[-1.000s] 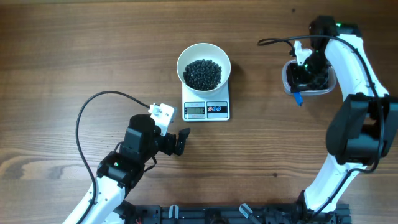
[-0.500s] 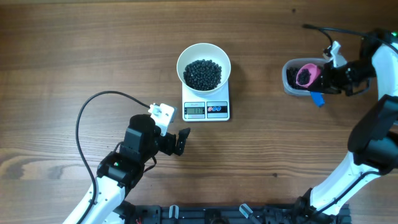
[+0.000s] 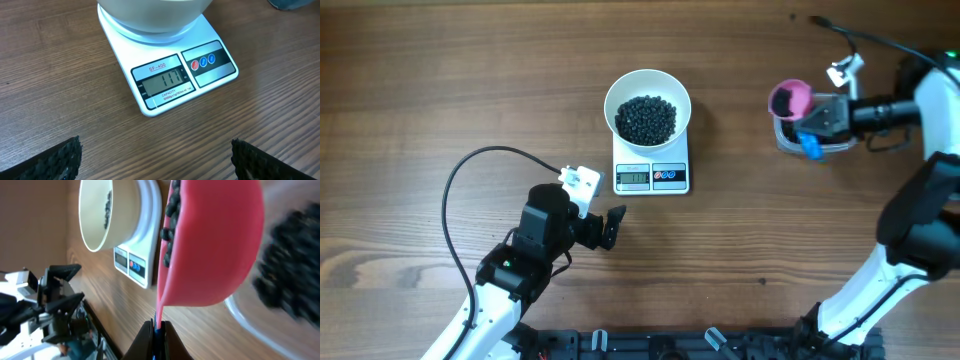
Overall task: Scoop item into bowl and weigh 150g on scale
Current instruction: 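Swing the scoop to the white bowl and tip beans in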
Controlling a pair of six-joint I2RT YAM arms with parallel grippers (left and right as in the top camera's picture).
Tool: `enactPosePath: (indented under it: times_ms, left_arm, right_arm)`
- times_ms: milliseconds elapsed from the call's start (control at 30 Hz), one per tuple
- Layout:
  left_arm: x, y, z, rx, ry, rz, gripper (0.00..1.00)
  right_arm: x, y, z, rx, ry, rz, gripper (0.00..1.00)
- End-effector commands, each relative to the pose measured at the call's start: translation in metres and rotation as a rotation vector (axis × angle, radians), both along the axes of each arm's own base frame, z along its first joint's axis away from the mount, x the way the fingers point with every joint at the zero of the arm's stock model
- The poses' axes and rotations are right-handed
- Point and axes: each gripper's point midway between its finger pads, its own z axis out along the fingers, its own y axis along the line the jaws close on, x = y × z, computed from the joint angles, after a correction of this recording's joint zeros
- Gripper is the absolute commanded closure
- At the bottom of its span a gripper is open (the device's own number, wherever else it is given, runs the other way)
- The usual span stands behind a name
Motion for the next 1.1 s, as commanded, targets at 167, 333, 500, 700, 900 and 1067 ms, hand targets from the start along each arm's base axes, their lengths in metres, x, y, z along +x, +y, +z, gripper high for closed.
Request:
enactPosePath:
  times_ms: [167,333,500,700,900,1067]
  left_arm:
    - [0.000,0.002,0.000,-0.004,0.000,0.015,0.00]
    - [0.000,0.002,0.000,-0.004,0.000,0.015,0.00]
    - [0.000,0.002,0.000,-0.004,0.000,0.016,0.00]
    - [0.000,0.002,0.000,-0.004,0.000,0.015,0.00]
    - [0.000,0.002,0.000,-0.004,0.000,0.015,0.00]
    - [0.000,0.002,0.000,-0.004,0.000,0.015,0.00]
  right_arm:
    - [0.022,0.138,0.012,0.135,0.006,0.139,0.96]
    - [0.025,0.191,0.019,0.080,-0.003,0.181,0.96]
    - [0.034,0.216,0.031,-0.173,-0.109,0.199,0.96]
    - [0.033,0.208,0.016,-0.737,-0.264,0.215,0.96]
    - [0.041,0.200,0.028,-1.147,-0.478,0.261,0.96]
    - [0.041,0.202,0.032,-1.218,-0.536,0.338,0.96]
